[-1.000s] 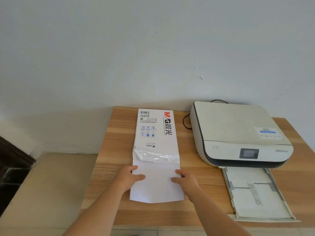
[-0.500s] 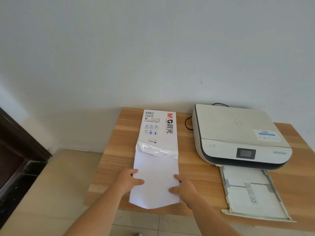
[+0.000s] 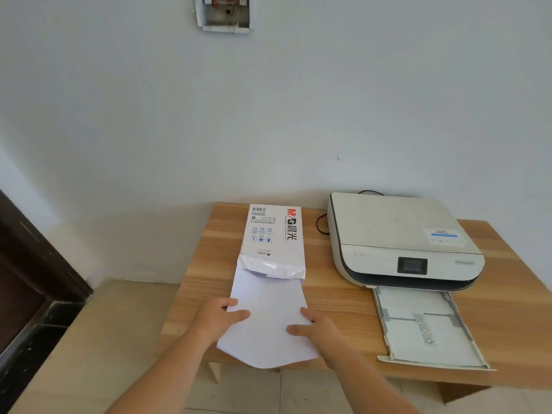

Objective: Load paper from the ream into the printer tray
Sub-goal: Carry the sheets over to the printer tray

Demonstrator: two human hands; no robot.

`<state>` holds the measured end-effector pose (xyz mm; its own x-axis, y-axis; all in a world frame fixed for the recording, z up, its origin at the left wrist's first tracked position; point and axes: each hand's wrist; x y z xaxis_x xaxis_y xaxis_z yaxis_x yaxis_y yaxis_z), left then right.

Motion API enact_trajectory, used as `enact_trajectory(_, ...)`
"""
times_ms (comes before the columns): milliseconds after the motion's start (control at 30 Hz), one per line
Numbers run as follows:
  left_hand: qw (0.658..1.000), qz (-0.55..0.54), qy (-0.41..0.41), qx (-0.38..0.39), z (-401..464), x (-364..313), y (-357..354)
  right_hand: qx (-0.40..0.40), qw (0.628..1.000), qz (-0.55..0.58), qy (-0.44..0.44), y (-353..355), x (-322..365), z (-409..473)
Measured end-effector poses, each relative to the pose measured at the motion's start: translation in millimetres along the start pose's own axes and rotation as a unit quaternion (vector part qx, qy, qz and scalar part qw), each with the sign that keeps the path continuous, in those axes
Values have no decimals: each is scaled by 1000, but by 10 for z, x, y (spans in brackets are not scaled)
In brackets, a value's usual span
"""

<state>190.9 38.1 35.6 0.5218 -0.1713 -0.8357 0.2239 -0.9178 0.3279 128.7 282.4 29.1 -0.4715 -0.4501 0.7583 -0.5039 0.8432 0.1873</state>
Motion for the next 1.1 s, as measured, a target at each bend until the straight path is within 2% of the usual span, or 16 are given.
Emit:
enact_trajectory(267,998,-15,-54,-6,-375,11,243,-57,998,-15,35,-214,16,-429)
enact_trajectory(600,987,-37,-154,-19,-641,-315,560,-146,973,-59,166,-260,296,-895)
enact_trajectory(833,979,-36,-201,-5,-776,-621,306,-181,964,-27,191,116,294,-1118)
enact_trajectory(1100,974,-53,-222,2,-970,-917,-343,-200,959,-39,199,764,78,-1271)
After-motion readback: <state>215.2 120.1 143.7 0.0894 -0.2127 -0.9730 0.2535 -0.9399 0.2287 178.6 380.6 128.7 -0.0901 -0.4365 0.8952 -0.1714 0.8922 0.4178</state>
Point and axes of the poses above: each hand's wrist, its own z-axis towards the middle knuckle, its own y-axis out of the back of the hand, x = y × z, and after that the axes turned 4 degrees about -z, right-handed
